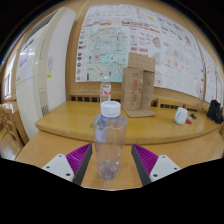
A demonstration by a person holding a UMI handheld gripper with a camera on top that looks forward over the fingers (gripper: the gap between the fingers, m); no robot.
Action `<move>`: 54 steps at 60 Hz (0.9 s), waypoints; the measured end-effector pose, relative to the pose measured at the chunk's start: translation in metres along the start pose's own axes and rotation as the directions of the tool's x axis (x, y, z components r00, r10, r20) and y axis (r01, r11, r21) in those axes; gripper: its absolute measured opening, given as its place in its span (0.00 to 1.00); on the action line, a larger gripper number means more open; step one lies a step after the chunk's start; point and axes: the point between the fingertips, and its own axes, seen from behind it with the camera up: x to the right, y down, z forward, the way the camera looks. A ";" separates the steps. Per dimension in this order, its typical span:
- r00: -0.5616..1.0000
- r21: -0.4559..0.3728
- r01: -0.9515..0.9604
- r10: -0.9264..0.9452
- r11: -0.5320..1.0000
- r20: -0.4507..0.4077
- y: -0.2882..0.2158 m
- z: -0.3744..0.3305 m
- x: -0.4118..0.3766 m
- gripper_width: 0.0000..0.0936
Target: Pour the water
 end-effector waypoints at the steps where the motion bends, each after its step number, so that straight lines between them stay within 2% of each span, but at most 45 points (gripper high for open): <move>1: 1.000 0.007 0.001 -0.001 1.000 0.001 -0.002 0.004 -0.001 0.86; 8: 1.000 0.018 0.006 -0.006 1.000 0.016 -0.002 0.028 -0.007 0.76; 12: 0.999 0.023 0.008 -0.009 1.000 0.032 0.000 0.034 -0.009 0.55; 26: 0.996 0.062 0.025 -0.031 0.998 0.088 -0.009 0.036 -0.012 0.37; 32: 0.990 0.072 0.023 -0.033 0.997 0.140 -0.025 0.030 -0.009 0.37; 38: 0.977 0.109 -0.045 0.021 0.993 0.210 -0.064 0.017 -0.001 0.37; 48: 0.897 0.168 -0.267 0.181 0.949 0.404 -0.168 0.005 0.033 0.37; 54: 0.779 0.150 -0.467 0.326 0.871 0.535 -0.239 0.007 0.073 0.36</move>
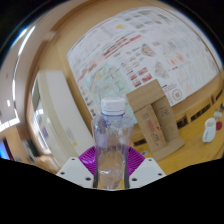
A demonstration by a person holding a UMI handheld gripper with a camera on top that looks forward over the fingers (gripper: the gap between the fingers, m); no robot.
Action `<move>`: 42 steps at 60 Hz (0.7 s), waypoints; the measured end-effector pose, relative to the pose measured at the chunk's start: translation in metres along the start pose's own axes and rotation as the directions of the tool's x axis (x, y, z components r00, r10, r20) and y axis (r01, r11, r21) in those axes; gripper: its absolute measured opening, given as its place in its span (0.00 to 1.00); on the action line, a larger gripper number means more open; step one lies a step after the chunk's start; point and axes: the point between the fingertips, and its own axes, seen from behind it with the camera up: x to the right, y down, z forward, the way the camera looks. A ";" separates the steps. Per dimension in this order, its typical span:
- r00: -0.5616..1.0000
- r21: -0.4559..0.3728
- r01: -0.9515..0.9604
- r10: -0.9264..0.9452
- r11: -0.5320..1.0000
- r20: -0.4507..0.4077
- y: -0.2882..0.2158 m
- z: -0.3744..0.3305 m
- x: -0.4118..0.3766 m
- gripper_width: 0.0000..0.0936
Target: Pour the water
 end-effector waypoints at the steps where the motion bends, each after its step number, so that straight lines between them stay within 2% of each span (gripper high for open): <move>1: 0.999 0.011 -0.043 0.043 0.999 0.013 -0.011 0.004 -0.002 0.37; 9: 0.899 0.051 -0.409 0.392 0.911 0.196 -0.100 0.012 0.041 0.37; 18: 0.610 0.030 -0.768 0.717 0.639 0.336 -0.160 0.017 0.126 0.36; 31: 0.132 -0.032 -0.986 0.896 0.161 0.424 -0.165 0.021 0.253 0.36; 42: -0.098 -0.037 -0.995 0.905 -0.091 0.413 -0.135 0.035 0.322 0.36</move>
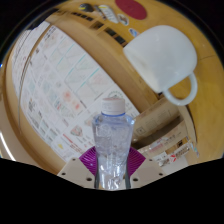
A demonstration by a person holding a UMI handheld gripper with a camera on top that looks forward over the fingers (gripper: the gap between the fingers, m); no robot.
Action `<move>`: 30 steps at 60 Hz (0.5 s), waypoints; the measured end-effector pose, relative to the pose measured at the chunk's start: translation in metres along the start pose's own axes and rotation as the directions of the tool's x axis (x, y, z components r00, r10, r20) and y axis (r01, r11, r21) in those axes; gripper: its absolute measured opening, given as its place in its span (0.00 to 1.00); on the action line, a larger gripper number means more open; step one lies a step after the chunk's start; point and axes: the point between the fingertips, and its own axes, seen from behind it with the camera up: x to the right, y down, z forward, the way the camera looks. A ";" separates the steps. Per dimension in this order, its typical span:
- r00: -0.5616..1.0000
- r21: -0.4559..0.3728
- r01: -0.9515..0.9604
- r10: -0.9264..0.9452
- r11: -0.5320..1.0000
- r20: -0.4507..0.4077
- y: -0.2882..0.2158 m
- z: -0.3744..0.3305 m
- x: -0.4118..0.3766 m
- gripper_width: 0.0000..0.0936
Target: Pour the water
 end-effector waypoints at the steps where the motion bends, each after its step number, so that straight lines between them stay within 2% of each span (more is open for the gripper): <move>1: 1.000 0.007 -0.010 0.010 1.000 -0.002 -0.005 0.000 0.002 0.36; 9: 0.999 0.011 -0.032 0.032 0.999 -0.024 -0.018 -0.001 0.007 0.36; 17: 0.997 -0.037 0.044 -0.046 0.998 -0.060 -0.010 0.003 0.000 0.37; 24: 0.926 -0.134 0.345 -0.360 0.929 -0.112 0.012 0.012 -0.017 0.36; 30: 0.707 -0.212 0.670 -0.698 0.712 -0.111 0.018 0.022 -0.047 0.37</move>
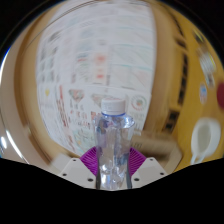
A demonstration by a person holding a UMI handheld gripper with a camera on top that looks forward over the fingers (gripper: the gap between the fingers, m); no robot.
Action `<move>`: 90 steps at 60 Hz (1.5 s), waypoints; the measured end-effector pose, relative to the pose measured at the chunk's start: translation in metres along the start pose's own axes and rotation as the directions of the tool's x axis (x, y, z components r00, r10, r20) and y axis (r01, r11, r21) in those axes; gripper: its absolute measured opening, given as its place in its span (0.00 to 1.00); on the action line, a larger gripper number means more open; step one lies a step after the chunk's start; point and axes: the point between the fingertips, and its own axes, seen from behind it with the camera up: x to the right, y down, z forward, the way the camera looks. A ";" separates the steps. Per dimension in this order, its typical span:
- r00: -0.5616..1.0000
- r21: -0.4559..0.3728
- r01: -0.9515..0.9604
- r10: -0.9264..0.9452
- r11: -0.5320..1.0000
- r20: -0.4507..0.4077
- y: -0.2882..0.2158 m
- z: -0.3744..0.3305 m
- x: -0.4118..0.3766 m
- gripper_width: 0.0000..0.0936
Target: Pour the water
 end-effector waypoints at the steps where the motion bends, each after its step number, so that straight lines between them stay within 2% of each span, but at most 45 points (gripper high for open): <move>1: 0.998 0.002 0.067 -0.067 0.998 -0.011 -0.005 0.000 -0.004 0.37; 6: 0.919 0.036 0.390 -0.387 0.920 -0.073 -0.038 -0.006 -0.026 0.37; 12: 0.709 0.053 0.699 -0.682 0.713 -0.179 -0.089 -0.025 -0.045 0.37; 17: 0.490 0.007 0.861 -0.826 0.508 -0.280 -0.120 -0.041 -0.044 0.37; 22: 0.288 -0.078 0.939 -0.891 0.335 -0.351 -0.151 -0.056 -0.018 0.36; 26: 0.174 -0.171 0.952 -0.905 0.256 -0.389 -0.167 -0.069 0.010 0.36; 31: 0.107 -0.271 0.936 -0.912 0.227 -0.396 -0.177 -0.081 0.056 0.36; 41: 0.048 -0.404 0.889 -0.922 0.215 -0.385 -0.180 -0.092 0.146 0.37; 55: 0.025 -0.510 0.833 -0.934 0.217 -0.357 -0.166 -0.108 0.223 0.37; 56: 0.024 -0.474 0.855 -0.931 0.208 -0.364 -0.169 -0.105 0.217 0.37; 59: 0.033 -0.475 0.851 -0.925 0.224 -0.378 -0.171 -0.108 0.219 0.37; 65: 0.055 -0.469 0.846 -0.916 0.254 -0.397 -0.173 -0.111 0.220 0.51; 69: 0.052 -0.502 0.822 -0.912 0.271 -0.407 -0.174 -0.115 0.224 0.58; 75: 0.015 -0.549 0.786 -0.897 0.284 -0.442 -0.179 -0.130 0.229 0.93; 78: 0.006 -0.558 0.777 -0.890 0.291 -0.455 -0.176 -0.139 0.224 0.88; 81: 0.001 -0.567 0.768 -0.886 0.298 -0.464 -0.171 -0.148 0.217 0.92; 90: -0.007 -0.590 0.741 -0.874 0.321 -0.485 -0.139 -0.192 0.181 0.90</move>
